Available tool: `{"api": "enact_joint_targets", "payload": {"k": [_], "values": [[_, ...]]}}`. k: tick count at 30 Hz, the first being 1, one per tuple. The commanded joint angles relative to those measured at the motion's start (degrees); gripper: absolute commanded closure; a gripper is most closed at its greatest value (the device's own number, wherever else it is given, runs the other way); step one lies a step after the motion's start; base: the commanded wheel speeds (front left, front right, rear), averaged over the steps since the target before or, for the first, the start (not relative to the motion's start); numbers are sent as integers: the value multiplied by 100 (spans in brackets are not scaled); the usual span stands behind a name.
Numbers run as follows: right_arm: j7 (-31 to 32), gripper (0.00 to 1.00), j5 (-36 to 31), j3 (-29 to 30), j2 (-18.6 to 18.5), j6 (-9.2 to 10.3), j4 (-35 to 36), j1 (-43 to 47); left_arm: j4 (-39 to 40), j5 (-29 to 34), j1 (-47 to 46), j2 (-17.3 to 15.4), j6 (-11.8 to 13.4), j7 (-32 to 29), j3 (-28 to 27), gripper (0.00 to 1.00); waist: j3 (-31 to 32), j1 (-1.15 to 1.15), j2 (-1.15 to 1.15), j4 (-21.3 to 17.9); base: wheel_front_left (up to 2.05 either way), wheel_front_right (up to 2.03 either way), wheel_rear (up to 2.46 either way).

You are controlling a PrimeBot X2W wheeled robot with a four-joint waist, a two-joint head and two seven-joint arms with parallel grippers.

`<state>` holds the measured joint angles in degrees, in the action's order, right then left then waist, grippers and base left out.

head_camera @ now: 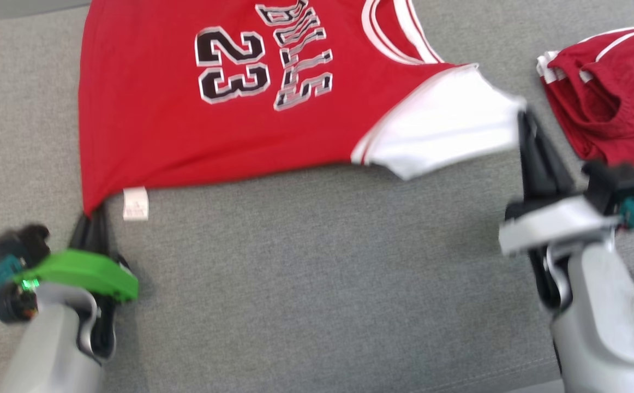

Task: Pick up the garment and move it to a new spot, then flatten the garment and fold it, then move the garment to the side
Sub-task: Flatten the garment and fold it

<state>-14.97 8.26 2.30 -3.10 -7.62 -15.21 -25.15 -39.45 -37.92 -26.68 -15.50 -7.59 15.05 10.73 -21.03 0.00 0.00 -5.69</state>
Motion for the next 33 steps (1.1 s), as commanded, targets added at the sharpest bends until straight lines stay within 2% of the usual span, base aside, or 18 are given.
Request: {"api": "enact_joint_targets", "payload": {"k": [1, 7, 16, 21, 28, 33], "values": [[-28, 100, 121, 71, -45, 25, 5, 281, -68, 106, 312, 27, 23, -1, -99, 100, 214, 0, 0, -36, 0, 0, 0], [-28, 100, 326, 67, -12, 25, -38, 1303, -25, 328, 1294, 457, 23, -20, -174, 100, 667, 0, 0, 17, 0, 0, 0], [-28, 100, 486, 330, -10, 25, -72, 2430, 219, 389, 2235, 756, 26, -11, -575, 100, 1389, 0, 0, 104, 0, 0, 0], [-29, 100, 484, 463, -12, 26, -119, 2965, 399, 177, 2734, 913, 27, 3, -862, 100, 1755, 0, 0, 166, 0, 0, 0], [-28, 100, 572, 540, -16, 27, -73, 3342, 785, 297, 3170, 1030, 27, 11, -876, 100, 2015, 0, 0, 208, 0, 0, 0], [-28, 100, 714, 356, -6, 25, 135, 3112, 1160, 274, 3074, 1109, 24, 9, -744, 100, 1910, 0, 0, 237, 0, 0, 0]]}}
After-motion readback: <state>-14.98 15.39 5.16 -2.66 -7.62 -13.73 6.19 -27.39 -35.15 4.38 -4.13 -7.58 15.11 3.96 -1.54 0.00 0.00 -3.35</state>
